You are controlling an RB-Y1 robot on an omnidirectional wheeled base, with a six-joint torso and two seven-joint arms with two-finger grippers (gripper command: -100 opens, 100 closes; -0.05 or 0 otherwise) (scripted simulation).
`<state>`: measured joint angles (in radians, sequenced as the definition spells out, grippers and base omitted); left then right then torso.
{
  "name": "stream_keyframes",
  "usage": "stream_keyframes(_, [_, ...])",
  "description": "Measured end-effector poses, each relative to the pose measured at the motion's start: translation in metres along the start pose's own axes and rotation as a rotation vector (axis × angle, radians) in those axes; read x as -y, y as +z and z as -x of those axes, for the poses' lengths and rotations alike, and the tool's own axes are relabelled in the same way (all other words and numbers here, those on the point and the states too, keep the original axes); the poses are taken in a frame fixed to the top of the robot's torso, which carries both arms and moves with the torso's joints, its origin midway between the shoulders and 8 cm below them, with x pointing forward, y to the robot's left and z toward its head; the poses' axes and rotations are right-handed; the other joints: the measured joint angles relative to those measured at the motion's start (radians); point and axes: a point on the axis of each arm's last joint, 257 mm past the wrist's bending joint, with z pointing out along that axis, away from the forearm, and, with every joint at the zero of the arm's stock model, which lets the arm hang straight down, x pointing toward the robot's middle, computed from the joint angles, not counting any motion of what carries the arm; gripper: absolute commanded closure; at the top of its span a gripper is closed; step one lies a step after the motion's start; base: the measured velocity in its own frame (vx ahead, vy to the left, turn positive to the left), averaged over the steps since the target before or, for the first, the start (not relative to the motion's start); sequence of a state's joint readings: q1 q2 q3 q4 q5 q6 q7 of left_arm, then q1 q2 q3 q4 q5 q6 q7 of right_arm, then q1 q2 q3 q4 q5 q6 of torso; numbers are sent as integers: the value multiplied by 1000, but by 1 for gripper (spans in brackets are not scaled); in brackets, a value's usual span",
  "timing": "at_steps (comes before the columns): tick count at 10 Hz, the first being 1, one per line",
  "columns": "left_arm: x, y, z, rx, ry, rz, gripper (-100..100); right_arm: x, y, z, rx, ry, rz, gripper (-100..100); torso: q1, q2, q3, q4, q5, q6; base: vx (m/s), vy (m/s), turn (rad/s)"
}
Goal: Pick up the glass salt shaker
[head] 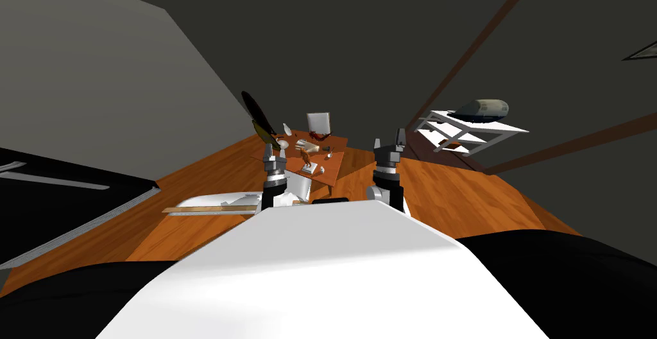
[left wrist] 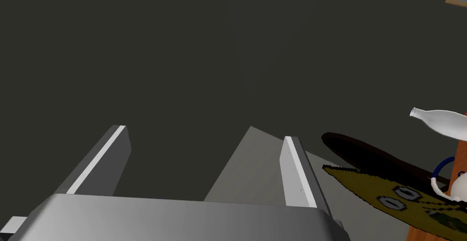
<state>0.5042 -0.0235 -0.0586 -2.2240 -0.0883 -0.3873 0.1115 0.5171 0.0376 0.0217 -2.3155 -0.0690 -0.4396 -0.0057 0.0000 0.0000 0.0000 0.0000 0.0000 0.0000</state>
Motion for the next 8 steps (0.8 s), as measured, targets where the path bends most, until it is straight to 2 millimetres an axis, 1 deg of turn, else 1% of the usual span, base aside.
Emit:
stream_keyframes(1, [-1, 0, -2, -18, 4, 0, -100, 0, 0, 0, 0, 0, 0, 0, -1, 1, 0, 0, 0, 0, -37, -47, 14])
stream_keyframes(3, [-5, 1, -5, -61, 4, -3, -100, 0, 0, 0, 0, 0, 0, 0, -5, 3, 2, 1, -1, 0, -61, -86, 18])
stream_keyframes(6, [-14, 7, -6, -110, -28, -11, -100, 0, 0, 0, 0, 0, 0, 0, -7, 4, 2, 1, -2, 0, -66, -115, 25])
stream_keyframes(8, [-22, 12, -3, -126, -72, -18, -100, 0, 0, 0, 0, 0, 0, 0, -10, 4, 3, 1, -2, 0, -64, -152, 24])
